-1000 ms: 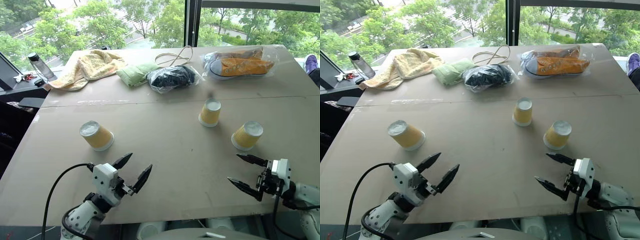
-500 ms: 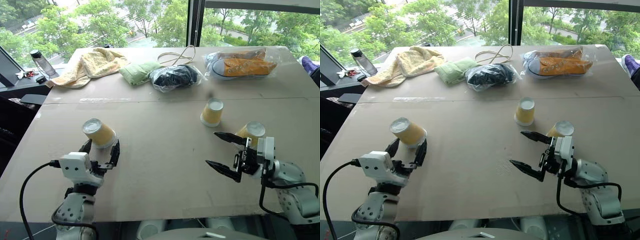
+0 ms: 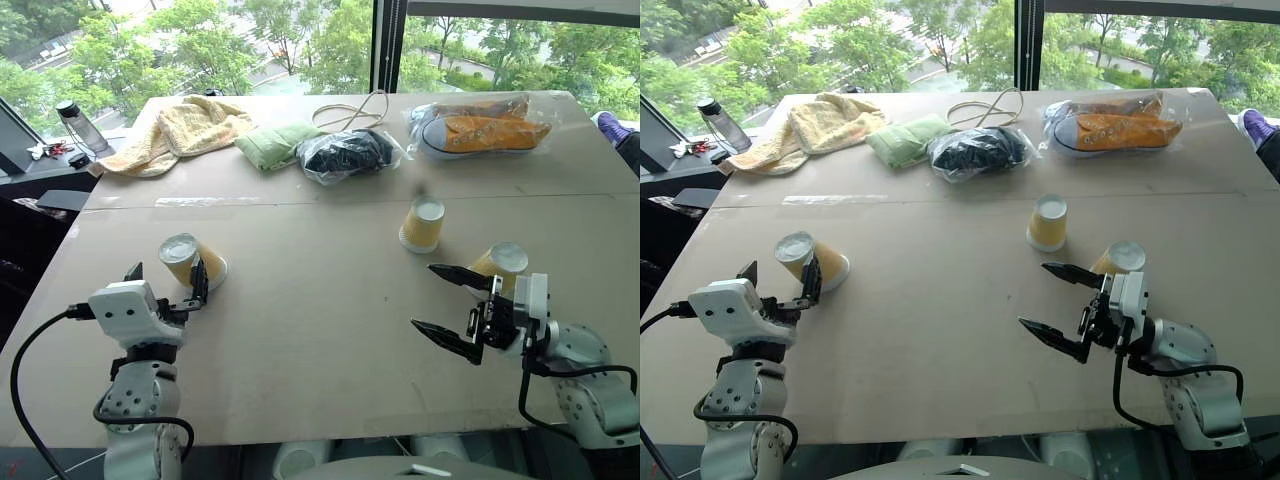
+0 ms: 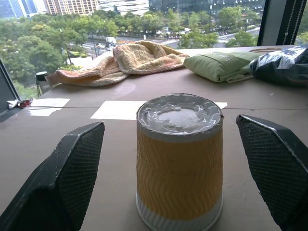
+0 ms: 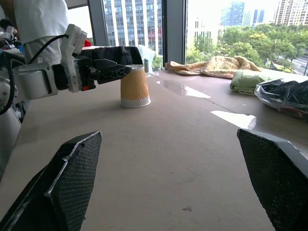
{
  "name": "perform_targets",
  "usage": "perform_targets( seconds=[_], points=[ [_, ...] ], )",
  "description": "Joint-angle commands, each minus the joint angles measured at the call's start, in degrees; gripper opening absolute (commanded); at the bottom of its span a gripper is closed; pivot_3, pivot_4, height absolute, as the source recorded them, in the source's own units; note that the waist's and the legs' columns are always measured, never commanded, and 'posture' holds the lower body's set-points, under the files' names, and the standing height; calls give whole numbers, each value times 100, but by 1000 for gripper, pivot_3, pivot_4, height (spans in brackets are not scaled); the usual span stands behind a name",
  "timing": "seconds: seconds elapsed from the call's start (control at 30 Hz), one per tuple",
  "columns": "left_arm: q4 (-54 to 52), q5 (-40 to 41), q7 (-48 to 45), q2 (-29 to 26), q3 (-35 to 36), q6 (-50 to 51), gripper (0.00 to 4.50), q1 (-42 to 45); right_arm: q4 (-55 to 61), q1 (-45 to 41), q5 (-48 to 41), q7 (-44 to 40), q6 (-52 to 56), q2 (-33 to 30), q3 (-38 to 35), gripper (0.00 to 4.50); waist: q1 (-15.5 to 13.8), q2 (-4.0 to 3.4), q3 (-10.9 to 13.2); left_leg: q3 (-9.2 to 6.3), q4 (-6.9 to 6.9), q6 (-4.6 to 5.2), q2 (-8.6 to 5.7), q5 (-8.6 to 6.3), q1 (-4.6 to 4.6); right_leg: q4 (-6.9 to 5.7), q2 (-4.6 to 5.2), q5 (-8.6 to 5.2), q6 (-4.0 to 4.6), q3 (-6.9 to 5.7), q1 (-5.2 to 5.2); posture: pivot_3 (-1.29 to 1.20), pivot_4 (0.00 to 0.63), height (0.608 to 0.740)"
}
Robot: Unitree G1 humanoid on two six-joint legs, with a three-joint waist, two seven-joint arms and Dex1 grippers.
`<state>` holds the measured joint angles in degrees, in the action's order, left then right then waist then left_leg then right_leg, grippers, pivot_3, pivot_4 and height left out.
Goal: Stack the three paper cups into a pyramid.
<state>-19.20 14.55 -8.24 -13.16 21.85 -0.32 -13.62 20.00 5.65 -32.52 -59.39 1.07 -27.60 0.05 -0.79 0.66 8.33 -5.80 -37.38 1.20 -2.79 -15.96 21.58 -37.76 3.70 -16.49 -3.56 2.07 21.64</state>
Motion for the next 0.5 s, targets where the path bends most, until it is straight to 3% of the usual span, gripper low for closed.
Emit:
perform_targets(
  seconds=[0.03,0.47,0.5],
  points=[
    [183,-204,-33,-226,18,-24,4500,215,78,-39,-10,42,-104,70,-9,4451,4,0,0,-1,0,-1,0,1,0,0,0,0,0,-7,0,0,150,740],
    [1164,-133,-364,-550,97,-228,4500,1014,9,-55,136,70,-224,193,96,4451,6,0,-1,-26,1,-17,-4,10,2,-12,4,1,1,-37,3,0,150,740],
    [1198,-126,-366,-548,103,-245,3996,1039,6,-58,138,71,-227,199,94,4500,8,0,-1,-27,1,-19,-4,11,2,-12,4,1,1,-37,3,0,150,740]
  ],
)
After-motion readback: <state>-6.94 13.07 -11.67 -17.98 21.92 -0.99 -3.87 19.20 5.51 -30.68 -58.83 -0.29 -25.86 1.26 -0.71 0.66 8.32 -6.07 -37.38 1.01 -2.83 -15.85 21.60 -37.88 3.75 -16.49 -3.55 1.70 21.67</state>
